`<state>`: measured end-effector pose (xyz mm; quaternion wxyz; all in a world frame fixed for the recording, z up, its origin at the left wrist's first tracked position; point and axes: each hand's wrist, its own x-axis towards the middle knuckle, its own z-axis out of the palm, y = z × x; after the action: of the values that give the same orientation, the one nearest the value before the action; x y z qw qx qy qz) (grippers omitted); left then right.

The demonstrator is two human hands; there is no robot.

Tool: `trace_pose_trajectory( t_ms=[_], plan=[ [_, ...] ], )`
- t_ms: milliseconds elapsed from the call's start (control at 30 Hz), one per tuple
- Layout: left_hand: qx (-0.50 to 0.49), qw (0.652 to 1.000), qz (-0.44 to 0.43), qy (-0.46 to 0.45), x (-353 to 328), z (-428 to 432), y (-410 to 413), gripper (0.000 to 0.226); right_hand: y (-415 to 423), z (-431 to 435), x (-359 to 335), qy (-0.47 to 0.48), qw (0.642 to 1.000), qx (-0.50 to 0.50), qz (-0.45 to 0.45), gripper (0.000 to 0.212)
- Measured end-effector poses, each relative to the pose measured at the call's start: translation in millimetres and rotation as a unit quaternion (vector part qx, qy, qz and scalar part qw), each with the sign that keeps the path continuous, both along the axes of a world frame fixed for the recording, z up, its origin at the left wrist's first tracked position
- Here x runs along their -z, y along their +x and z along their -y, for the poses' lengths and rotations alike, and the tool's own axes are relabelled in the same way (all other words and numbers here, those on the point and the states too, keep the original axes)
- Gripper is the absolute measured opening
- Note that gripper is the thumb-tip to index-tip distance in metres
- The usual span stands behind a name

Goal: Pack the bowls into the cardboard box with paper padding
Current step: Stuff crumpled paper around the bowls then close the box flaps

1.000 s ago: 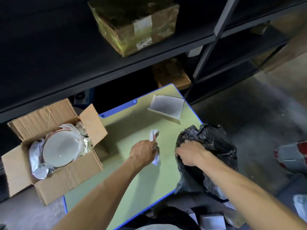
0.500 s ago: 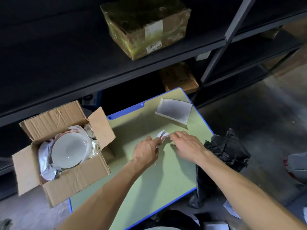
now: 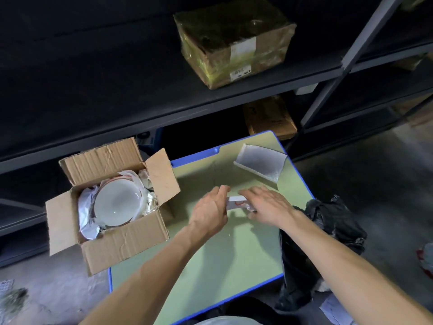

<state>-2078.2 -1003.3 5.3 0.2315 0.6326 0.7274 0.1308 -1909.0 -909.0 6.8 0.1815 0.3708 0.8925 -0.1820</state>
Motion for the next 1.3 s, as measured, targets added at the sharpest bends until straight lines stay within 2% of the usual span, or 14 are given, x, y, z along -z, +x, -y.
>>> trace_pose_trajectory(
  t_ms=[133,267,333,400,500,567,633,1033,1133,1300],
  plan=[
    [-0.002,1.000,-0.002,-0.019,4,1,3,0.041,23,5,4,-0.049,0.980,0.015,0.194,0.035],
    [0.022,0.999,0.003,-0.033,10,-4,18,0.040,52,14,8,-0.134,0.941,0.050,0.307,0.026],
    [0.035,0.999,0.006,-0.035,10,-6,26,0.039,63,14,9,-0.146,0.926,0.063,0.343,0.021],
    [0.041,0.999,0.009,-0.035,9,-9,32,0.039,64,12,3,-0.123,0.939,0.068,0.315,0.019],
    [0.037,0.999,0.003,-0.035,5,-12,33,0.036,52,7,-6,-0.019,0.982,0.075,0.171,0.029],
    [0.032,0.999,-0.010,-0.035,2,-12,30,0.030,38,6,-11,0.026,0.993,0.090,0.076,0.033],
    [0.023,0.999,-0.016,-0.031,-3,-13,25,0.026,26,5,-14,0.031,0.996,0.086,0.023,0.035],
    [-0.007,0.998,0.055,-0.011,-39,-3,7,0.028,-6,-3,-50,0.072,0.990,-0.009,-0.119,0.012],
    [-0.010,0.998,0.062,0.011,-56,4,0,0.037,-16,-8,-65,0.060,0.987,-0.030,-0.149,0.005],
    [-0.069,0.994,0.065,0.055,-94,18,-17,0.038,-44,-13,-85,0.063,0.977,-0.072,-0.193,0.011]
  ],
)
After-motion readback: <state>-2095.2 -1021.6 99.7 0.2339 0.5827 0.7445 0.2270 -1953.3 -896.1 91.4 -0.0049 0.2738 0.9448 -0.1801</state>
